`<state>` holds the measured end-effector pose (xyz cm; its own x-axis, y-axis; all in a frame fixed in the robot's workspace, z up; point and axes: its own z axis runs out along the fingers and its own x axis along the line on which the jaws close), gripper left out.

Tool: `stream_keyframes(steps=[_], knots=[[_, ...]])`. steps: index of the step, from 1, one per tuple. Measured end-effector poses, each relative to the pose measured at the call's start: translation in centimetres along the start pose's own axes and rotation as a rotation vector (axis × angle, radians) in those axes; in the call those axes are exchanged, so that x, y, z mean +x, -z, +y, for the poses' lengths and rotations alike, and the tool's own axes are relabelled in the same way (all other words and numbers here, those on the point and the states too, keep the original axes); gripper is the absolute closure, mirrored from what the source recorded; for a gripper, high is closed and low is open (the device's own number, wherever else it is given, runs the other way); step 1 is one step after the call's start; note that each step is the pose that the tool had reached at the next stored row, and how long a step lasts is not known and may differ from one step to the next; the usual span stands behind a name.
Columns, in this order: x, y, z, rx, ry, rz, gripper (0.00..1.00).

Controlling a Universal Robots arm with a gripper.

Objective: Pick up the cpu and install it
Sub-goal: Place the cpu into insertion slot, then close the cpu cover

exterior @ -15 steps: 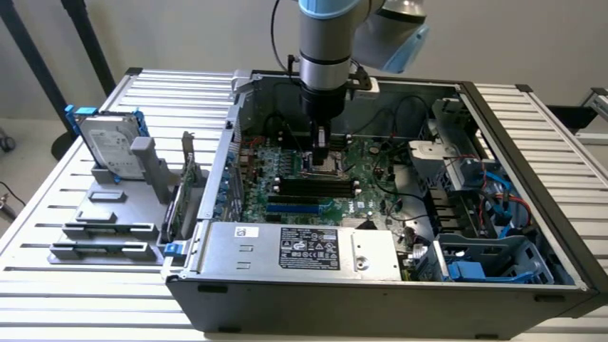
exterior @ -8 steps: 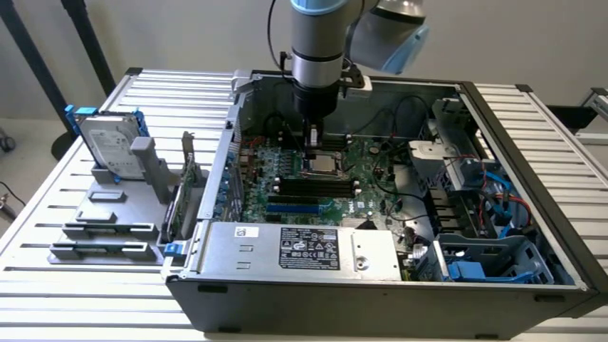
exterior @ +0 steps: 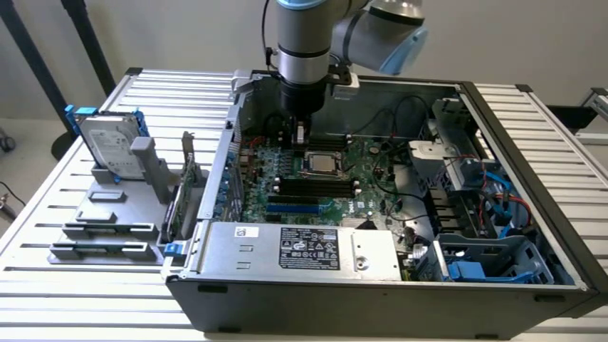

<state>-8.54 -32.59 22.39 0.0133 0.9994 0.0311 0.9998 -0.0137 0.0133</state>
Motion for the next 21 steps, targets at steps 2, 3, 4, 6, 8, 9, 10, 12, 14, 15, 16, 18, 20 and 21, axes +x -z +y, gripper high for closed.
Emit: stream_keyframes(steps=[2, 3, 4, 6, 8, 9, 10, 12, 14, 15, 16, 18, 20, 21], knots=[[0.0, 0.0, 0.0, 0.0, 0.0, 0.0005, 0.89], [0.0, 0.0, 0.0, 0.0, 0.0, 0.0005, 0.89], [0.0, 0.01, -0.01, 0.0001, 0.0, 0.0004, 0.89], [0.0, 0.01, -0.01, 0.0, 0.0, 0.0005, 0.89], [0.0, 0.01, -0.01, 0.0002, 0.0, 0.0004, 0.89], [0.0, 0.01, -0.01, 0.0002, 0.0, 0.0004, 0.89], [0.0, 0.01, -0.01, 0.0002, 0.0, 0.0004, 0.89], [0.0, 0.01, -0.01, 0.0003, 0.0, 0.0004, 0.89], [0.0, 0.01, -0.01, 0.0002, 0.0, 0.0004, 0.89], [0.0, 0.01, 0.02, 0.0002, 0.0, 0.0004, 0.89], [0.0, 0.04, 0.1, 0.0004, 0.0, 0.0004, 0.89], [0.0, 0.24, 0.49, 0.0008, 0.0, 0.0003, 0.89], [0.0, 0.59, 1.05, 0.0017, 0.0, 0.0004, 0.89], [-0.1, 0.8, 1.38, 0.0024, 0.0, 0.0004, 0.89]])
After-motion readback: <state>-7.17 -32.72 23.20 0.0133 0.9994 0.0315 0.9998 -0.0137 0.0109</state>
